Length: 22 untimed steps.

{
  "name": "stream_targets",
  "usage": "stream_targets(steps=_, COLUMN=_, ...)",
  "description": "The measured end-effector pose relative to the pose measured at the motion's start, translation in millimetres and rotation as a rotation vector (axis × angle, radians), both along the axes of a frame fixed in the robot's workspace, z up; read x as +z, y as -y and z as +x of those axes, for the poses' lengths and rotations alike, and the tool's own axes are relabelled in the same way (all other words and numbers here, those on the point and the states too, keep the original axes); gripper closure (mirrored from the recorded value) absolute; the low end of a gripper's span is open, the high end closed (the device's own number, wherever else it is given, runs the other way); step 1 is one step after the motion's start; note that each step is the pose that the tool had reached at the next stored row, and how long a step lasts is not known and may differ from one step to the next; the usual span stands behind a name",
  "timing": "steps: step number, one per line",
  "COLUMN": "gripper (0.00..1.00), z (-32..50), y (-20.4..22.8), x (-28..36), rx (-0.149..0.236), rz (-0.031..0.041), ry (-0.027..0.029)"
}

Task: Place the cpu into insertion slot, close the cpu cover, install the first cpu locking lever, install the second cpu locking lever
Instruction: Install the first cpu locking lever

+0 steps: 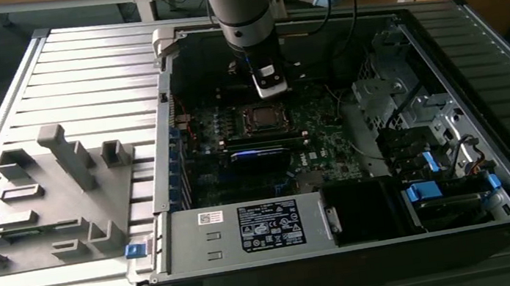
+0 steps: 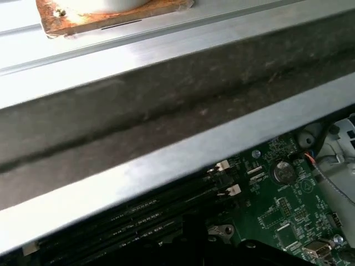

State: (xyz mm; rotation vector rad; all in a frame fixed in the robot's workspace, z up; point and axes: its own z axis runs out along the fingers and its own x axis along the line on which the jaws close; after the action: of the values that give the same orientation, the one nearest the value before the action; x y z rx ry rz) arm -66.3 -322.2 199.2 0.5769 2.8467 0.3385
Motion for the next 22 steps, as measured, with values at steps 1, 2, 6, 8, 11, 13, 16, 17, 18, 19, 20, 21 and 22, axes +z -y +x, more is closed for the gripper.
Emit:
stream_targets(steps=1, gripper=0.89, z=-1.1, y=0.0, x=-0.3, rx=0.000, rz=-0.0001, ry=0.0004)
stream_targets(steps=2, gripper=0.89, z=-2.3, y=0.0, x=-0.6, rx=0.000, rz=-0.0001, ry=0.0006)
stream_targets(steps=6, gripper=0.89, z=-5.1, y=0.0, x=-1.7, rx=0.000, rz=0.0000, ry=0.0009)
stream_targets(steps=8, gripper=0.89, z=-5.7, y=0.0, x=-2.1, rx=0.000, rz=0.0000, ry=0.0008)
stream_targets(steps=11, gripper=0.89, z=-5.8, y=-0.3, x=-2.5, rx=0.000, rz=0.0002, ry=0.0009)
stream_targets(steps=13, gripper=0.89, z=-5.8, y=-0.7, x=-2.6, rx=0.000, rz=0.0003, ry=0.0009)
stream_targets(steps=16, gripper=0.89, z=-5.8, y=-1.7, x=-2.8, rx=0.000, rz=0.0003, ry=0.0009)
stream_targets(steps=17, gripper=0.89, z=-5.8, y=-2.1, x=-2.8, rx=0.000, rz=0.0002, ry=0.0009)
stream_targets(steps=18, gripper=0.89, z=-5.8, y=-2.4, x=-2.9, rx=0.000, rz=0.0002, ry=0.0009)
stream_targets(steps=19, gripper=0.89, z=-5.8, y=-2.5, x=-2.9, rx=0.000, rz=0.0003, ry=0.0009)
stream_targets(steps=20, gripper=0.89, z=-5.8, y=-2.6, x=-2.9, rx=0.000, rz=0.0003, ry=0.0009)
stream_targets(steps=21, gripper=0.89, z=-5.7, y=-2.6, x=-3.0, rx=0.000, rz=0.0002, ry=0.0009)
stream_targets(steps=22, gripper=0.89, z=-5.7, y=-2.6, x=-3.1, rx=0.000, rz=0.0000, ry=0.0009)
